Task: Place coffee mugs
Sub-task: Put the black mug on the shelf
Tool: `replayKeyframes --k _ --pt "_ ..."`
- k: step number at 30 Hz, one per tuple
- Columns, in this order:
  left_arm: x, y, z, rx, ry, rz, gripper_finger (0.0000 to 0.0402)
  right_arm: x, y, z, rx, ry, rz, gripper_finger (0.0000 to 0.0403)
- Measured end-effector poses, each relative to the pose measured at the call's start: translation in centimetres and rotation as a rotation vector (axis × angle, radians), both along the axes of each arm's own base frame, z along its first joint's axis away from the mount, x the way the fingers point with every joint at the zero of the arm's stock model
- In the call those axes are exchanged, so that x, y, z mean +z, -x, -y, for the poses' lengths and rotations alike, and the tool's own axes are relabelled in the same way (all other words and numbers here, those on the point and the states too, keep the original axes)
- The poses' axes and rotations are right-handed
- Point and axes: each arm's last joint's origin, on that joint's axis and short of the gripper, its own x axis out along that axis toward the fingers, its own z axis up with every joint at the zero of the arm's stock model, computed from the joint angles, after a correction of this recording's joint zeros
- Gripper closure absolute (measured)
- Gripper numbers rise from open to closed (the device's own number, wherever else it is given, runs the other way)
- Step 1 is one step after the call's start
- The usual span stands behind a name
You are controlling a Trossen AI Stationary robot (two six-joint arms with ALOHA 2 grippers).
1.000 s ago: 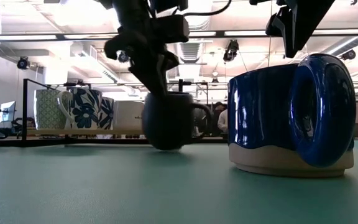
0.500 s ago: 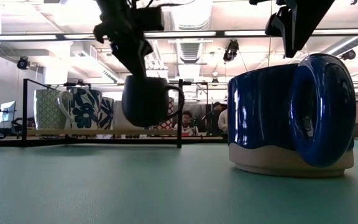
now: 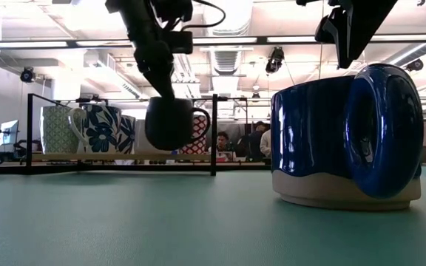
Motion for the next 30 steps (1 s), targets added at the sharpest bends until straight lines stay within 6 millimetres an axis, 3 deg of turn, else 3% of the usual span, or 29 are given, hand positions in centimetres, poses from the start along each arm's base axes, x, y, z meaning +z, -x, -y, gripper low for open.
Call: replayKeyframes --k 15,30 --pt "0.4 -0.3 -3.2 0.086 -0.01 0.115 0.0395 0.0 0.0 0.0 0.008 0.002 0.0 0.0284" --pt "0.9 -0.9 -3.8 0.058 0.023 0.22 0.0394 0.0 0.0 0.0 0.012 0.003 0.0 0.0284"
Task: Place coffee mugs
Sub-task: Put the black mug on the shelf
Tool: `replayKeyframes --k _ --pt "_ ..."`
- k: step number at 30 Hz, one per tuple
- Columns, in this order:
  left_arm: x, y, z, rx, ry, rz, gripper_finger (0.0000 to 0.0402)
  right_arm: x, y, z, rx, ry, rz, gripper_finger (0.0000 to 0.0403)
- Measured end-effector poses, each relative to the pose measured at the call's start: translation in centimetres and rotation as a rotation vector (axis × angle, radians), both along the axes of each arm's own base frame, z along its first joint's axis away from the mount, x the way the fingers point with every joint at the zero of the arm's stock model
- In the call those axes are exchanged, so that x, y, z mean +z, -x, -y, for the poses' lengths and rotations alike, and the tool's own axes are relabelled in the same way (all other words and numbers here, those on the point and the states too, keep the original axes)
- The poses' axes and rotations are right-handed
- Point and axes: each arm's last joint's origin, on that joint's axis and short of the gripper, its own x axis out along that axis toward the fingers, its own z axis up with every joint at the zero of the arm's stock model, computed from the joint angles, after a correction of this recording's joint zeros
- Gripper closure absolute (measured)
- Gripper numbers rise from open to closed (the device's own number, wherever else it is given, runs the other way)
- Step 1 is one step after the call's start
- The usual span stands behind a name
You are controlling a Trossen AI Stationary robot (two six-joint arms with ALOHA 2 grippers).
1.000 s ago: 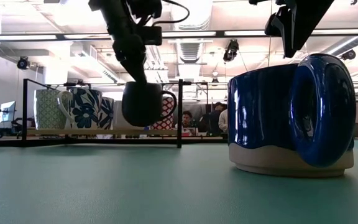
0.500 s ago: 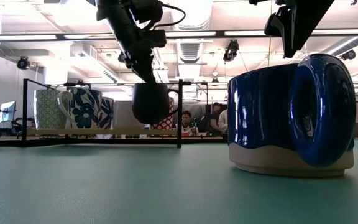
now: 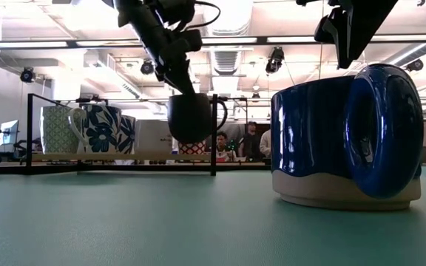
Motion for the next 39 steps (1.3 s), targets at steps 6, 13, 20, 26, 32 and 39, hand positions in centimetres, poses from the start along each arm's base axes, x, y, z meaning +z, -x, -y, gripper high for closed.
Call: replayKeyframes --k 6,13,20,26,32,39 --pt "0.0 -0.1 0.0 -0.009 0.008 0.009 0.0394 0.0 0.0 0.0 0.0 0.0 0.0 0.0284" --pt "-1.0 0.0 0.1 -0.012 0.02 0.008 0.0394 0.0 0.0 0.0 0.007 0.002 0.0 0.0284" --pt "-1.3 0.0 -0.1 -0.004 0.016 0.028 0.0394 -0.1 0.0 0.0 0.005 0.002 -0.003 0.0284" --pt "-1.5 0.0 -0.1 -0.004 0.018 0.023 0.0394 -0.2 0.0 0.0 0.004 0.002 -0.003 0.0284" --pt "-2.5 -0.8 -0.4 -0.01 0.023 -0.005 0.0394 -0.2 0.0 0.0 0.003 0.001 -0.001 0.0284" --pt "-2.5 -1.1 -0.5 -0.009 0.024 -0.009 0.0393 -0.4 0.1 0.0 -0.004 0.001 -0.009 0.0284"
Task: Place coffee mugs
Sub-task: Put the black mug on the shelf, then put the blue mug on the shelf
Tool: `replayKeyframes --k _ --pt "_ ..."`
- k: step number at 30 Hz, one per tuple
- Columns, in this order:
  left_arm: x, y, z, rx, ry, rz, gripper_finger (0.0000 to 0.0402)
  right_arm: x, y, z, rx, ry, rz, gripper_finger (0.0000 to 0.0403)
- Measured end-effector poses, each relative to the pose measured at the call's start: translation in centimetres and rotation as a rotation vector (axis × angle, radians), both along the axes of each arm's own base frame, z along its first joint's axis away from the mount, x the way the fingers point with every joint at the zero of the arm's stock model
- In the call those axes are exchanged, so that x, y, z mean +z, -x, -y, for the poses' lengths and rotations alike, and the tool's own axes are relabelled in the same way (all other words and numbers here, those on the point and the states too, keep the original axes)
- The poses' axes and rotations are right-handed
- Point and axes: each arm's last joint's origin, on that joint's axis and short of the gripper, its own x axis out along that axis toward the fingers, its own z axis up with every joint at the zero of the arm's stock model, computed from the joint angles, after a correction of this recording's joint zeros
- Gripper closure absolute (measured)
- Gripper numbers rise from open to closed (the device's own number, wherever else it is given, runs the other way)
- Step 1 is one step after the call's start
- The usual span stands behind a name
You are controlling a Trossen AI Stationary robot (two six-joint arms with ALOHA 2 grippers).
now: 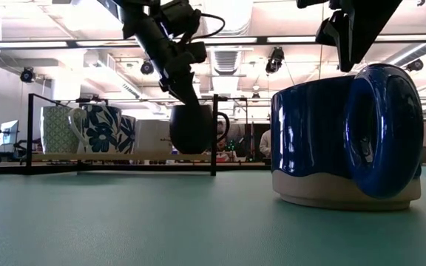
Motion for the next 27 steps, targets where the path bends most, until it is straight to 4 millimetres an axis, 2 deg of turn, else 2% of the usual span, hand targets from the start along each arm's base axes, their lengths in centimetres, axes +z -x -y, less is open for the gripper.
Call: replayKeyframes --k 14,20,27 --pt "0.0 0.1 -0.1 0.015 -0.032 -0.018 0.0317 -0.2 0.1 0.0 0.001 0.002 -0.007 0.0284" --pt "0.3 0.5 -0.1 0.036 -0.056 -0.033 0.031 -0.2 0.1 0.0 0.0 0.001 -0.007 0.0284" --pt "1.6 1.2 0.2 0.04 -0.064 0.003 0.031 -0.2 0.1 0.0 0.001 0.0 -0.008 0.0284"
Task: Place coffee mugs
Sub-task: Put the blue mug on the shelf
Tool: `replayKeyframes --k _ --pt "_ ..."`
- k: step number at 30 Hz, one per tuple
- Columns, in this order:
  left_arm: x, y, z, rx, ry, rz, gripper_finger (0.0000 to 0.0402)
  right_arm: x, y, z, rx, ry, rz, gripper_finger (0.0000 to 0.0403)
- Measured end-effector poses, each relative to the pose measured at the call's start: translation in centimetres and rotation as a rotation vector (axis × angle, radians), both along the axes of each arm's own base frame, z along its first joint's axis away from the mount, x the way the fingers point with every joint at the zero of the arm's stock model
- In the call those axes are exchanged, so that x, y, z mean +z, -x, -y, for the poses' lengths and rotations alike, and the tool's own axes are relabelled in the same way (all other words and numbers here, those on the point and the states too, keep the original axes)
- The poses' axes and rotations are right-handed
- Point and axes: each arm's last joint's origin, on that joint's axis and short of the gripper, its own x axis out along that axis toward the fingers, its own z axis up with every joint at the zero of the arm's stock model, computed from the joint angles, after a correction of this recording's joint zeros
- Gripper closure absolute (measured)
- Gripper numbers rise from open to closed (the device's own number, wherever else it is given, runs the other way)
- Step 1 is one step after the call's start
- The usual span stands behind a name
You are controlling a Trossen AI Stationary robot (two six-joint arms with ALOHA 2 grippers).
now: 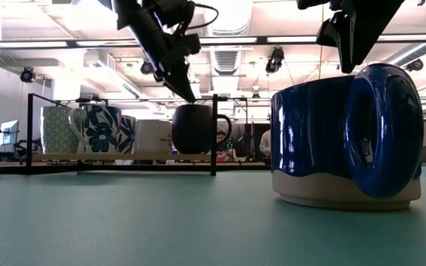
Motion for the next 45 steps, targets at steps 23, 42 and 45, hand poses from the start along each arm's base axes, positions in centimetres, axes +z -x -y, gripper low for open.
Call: replayKeyframes --k 23,42,45 --pt "2.5 0.3 13.4 -0.201 0.266 0.013 0.0309 -2.8 -0.6 -2.9 -0.192 -0.157 0.058 0.0284" --pt "2.6 2.3 22.1 -0.126 0.231 0.076 0.0309 -8.6 -0.9 -3.1 -0.338 -0.184 0.135 0.0284" --pt "2.6 2.6 22.6 -0.115 0.248 0.08 0.0309 -9.2 -1.0 -3.1 -0.345 -0.191 0.163 0.0292"
